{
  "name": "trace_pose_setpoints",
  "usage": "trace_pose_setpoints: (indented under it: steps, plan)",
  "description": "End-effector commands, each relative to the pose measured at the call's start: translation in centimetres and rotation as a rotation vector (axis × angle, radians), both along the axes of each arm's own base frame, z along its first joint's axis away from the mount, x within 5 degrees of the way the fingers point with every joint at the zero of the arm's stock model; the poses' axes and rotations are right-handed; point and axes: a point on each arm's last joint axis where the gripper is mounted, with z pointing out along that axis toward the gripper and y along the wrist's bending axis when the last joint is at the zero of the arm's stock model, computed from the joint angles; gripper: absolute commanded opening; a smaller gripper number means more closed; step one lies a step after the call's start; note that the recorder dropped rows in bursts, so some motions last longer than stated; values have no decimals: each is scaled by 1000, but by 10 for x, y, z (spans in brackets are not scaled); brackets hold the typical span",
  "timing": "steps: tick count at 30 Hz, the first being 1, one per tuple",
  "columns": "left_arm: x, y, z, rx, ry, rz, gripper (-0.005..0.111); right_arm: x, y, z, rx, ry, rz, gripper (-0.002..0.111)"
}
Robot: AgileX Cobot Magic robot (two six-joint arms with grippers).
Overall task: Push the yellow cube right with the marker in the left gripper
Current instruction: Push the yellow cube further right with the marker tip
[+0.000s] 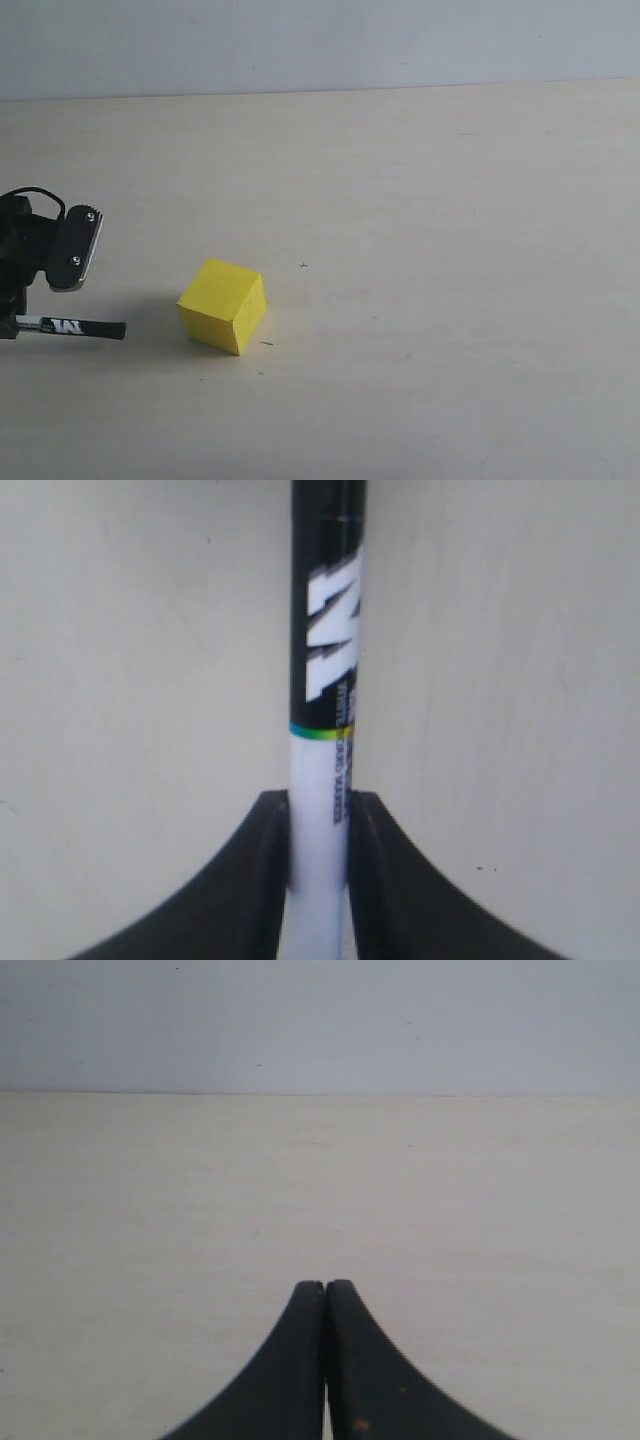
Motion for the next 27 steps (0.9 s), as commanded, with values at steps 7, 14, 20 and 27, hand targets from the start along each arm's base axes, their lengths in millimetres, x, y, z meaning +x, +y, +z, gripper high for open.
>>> trace_pose_setpoints:
  steps: [7,14,20,27]
  plan:
    - [6,-4,2,-52,-80,16,0,0,0,-1,1,-6,-7,0]
    - [9,-18,-2,-133,-120,29,0,0,0,-1,1,-6,-7,0]
    - [-5,-65,-8,-155,-106,-134,0,0,0,-1,2,-3,-6,0]
    - [-5,-58,-8,-55,-121,-101,0,0,0,-1,6,-3,-6,0]
